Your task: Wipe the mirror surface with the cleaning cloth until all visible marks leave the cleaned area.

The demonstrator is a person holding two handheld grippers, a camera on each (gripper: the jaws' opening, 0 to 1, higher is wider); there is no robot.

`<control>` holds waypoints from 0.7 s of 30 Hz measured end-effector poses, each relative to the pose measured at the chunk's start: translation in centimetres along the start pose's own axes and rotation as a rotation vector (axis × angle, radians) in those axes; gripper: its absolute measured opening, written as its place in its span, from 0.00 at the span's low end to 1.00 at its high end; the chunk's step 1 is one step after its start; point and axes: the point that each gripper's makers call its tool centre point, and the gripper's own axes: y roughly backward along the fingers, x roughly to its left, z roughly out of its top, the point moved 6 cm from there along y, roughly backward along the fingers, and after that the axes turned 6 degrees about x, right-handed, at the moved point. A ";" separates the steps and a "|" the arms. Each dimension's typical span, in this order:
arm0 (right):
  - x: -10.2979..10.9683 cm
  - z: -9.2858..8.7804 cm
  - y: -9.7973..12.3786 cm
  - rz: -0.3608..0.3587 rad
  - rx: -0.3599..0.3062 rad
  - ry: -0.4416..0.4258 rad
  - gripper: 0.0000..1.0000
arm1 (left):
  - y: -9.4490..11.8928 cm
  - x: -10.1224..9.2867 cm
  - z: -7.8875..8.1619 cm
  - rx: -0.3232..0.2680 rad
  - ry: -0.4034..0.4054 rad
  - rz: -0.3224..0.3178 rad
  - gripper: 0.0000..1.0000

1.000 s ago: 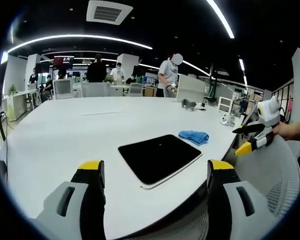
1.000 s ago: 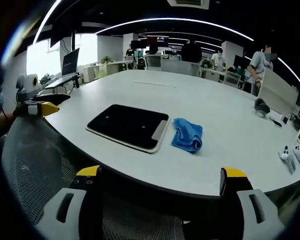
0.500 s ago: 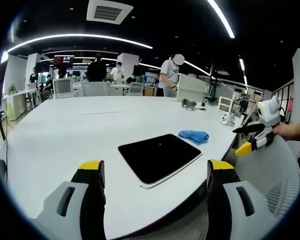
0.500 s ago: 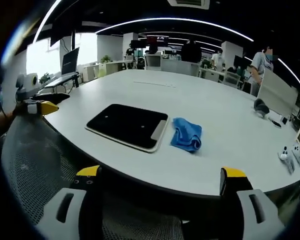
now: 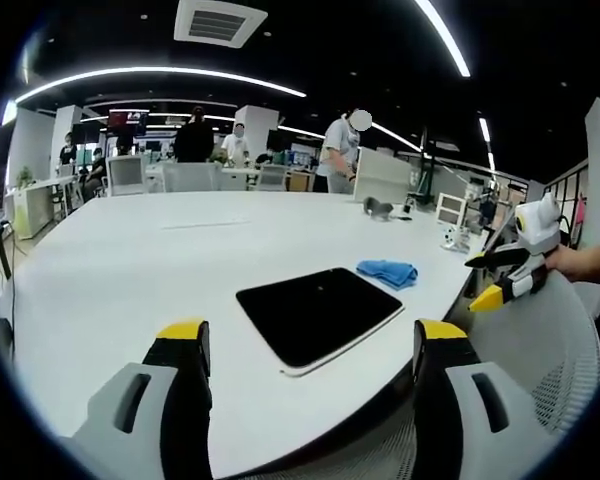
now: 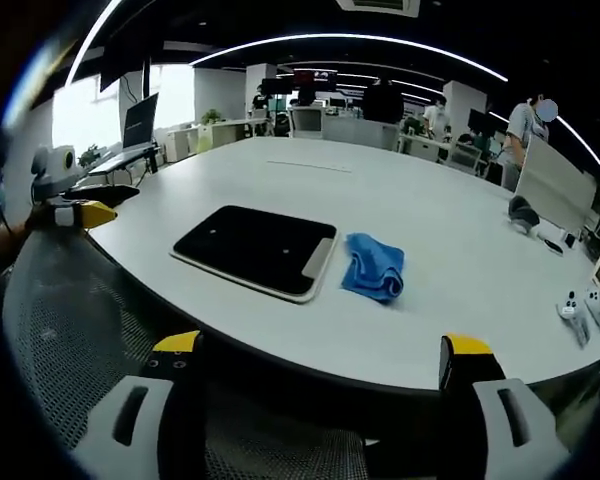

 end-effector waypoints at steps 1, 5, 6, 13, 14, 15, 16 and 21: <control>0.0 0.0 0.0 0.000 0.005 0.001 0.95 | 0.0 0.0 0.0 -0.001 0.000 0.000 0.81; 0.0 -0.1 0.0 0.002 0.011 0.001 0.94 | 0.0 0.0 0.0 -0.002 0.001 0.001 0.81; 0.0 -0.1 0.0 0.001 0.011 0.002 0.94 | 0.0 0.0 0.0 -0.002 0.002 0.001 0.81; -0.3 0.0 0.1 -0.025 0.001 0.010 0.96 | 0.0 0.0 0.0 0.000 0.000 -0.004 0.81; -0.3 0.0 0.1 -0.027 -0.001 0.011 0.96 | 0.0 0.0 0.0 0.001 -0.001 -0.004 0.81; -0.3 0.0 0.1 -0.026 0.000 0.009 0.95 | 0.0 0.0 0.0 0.001 0.000 -0.005 0.81; -0.3 0.0 0.1 -0.025 0.002 0.008 0.95 | 0.0 0.0 0.0 0.000 0.000 -0.004 0.81; -0.4 0.1 0.1 -0.033 -0.003 0.010 0.95 | 0.0 0.0 0.0 0.000 0.003 -0.002 0.81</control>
